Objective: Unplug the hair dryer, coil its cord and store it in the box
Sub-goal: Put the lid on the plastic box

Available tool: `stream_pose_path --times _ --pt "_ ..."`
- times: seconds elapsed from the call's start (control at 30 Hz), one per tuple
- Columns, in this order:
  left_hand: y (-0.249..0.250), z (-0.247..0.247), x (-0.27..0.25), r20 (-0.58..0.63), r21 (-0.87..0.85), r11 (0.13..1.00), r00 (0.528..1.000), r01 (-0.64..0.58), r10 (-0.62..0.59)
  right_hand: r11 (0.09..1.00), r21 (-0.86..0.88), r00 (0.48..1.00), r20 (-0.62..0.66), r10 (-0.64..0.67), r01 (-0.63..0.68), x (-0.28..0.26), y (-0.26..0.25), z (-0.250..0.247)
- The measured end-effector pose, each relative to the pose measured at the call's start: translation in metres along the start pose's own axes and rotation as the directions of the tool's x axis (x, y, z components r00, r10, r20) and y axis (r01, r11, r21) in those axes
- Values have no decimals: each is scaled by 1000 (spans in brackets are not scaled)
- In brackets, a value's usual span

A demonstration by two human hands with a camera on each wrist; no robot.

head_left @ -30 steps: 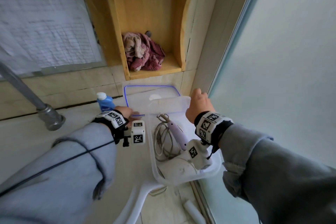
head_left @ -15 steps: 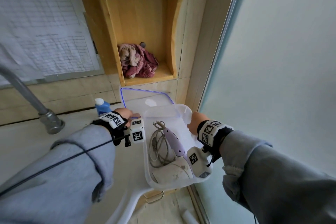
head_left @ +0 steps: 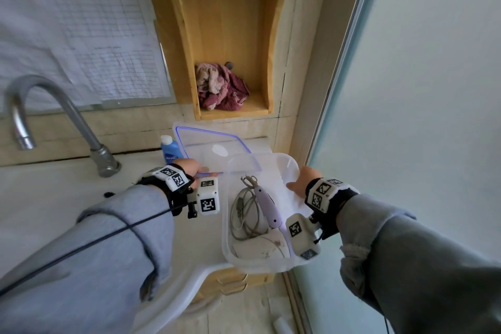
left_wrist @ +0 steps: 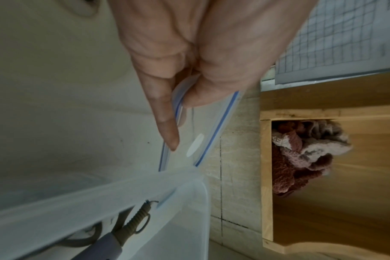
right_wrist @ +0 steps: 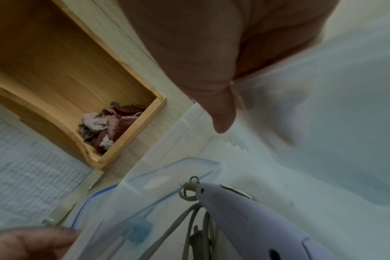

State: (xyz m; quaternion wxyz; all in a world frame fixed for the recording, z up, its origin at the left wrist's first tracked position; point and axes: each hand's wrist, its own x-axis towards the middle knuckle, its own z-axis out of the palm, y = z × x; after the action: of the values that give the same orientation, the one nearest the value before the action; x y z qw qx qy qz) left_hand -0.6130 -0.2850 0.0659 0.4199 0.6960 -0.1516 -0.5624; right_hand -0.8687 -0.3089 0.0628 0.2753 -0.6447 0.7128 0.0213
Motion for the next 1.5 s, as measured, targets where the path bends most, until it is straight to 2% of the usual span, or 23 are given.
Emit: stream_pose_path --times 0.03,0.1,0.17,0.33,0.4,0.47,0.57,0.6,0.7,0.8,0.9,1.03,1.13,1.23,1.3,1.33,1.4,1.43,1.47,1.5 --pt "0 1 -7 19 -59 998 1000 13 -12 1000 23 1000 -6 9 -9 0 1 0" --pt "-2 1 -22 16 -61 998 1000 4 -3 997 63 999 -15 36 -35 -2 3 0" --pt "-5 -2 -33 9 -78 996 999 -47 48 993 103 998 -24 63 -60 -4 6 0" --pt "-9 -16 -41 -19 -146 978 989 -151 149 981 172 994 71 81 -92 -13 6 -1" --pt "-11 -23 -44 -15 -168 972 986 -165 165 985 153 991 119 67 -85 -25 2 0" --pt "-17 -30 -48 -13 -170 969 984 -178 178 996 59 988 144 61 -70 -38 -2 5" --pt "-30 -43 -53 -28 -146 964 975 -224 222 993 -95 993 85 77 -69 -54 -2 18" --pt "-34 -49 -55 -41 -144 962 972 -234 230 993 -96 993 82 80 -72 -57 -2 21" --pt "-46 -66 -60 -105 -132 959 965 -252 239 996 59 995 81 55 -60 -64 -11 25" --pt "-57 -82 -71 -158 -85 948 944 -306 291 997 72 999 -34 30 -27 -64 -25 29" --pt "-66 -99 -76 -134 119 898 889 -423 437 983 181 997 -57 46 -35 -59 -36 34" --pt "-72 -119 -89 -28 456 686 761 -567 648 971 225 995 -39 91 -80 -64 -47 34" --pt "-78 -122 -97 48 482 597 699 -642 713 975 207 994 -54 93 -79 -66 -52 37" --pt "-81 -123 -102 71 466 561 660 -685 748 958 270 976 -162 146 -98 -67 -56 34" --pt "-80 -122 -109 55 455 549 637 -701 769 937 348 973 -218 73 8 -76 -64 28" --pt "-78 -120 -113 49 454 547 632 -704 773 872 484 984 -177 21 68 -79 -70 27" --pt "-73 -119 -115 75 444 519 607 -730 791 585 809 997 -1 -75 45 -89 -80 25" --pt "-70 -118 -115 105 438 495 589 -751 801 430 902 993 70 -99 -21 -91 -85 23" --pt "-67 -117 -115 137 442 465 570 -767 810 328 942 984 119 -136 -69 -93 -90 21" --pt "-64 -115 -115 171 447 434 551 -783 817 274 957 972 150 -178 -98 -96 -94 19"
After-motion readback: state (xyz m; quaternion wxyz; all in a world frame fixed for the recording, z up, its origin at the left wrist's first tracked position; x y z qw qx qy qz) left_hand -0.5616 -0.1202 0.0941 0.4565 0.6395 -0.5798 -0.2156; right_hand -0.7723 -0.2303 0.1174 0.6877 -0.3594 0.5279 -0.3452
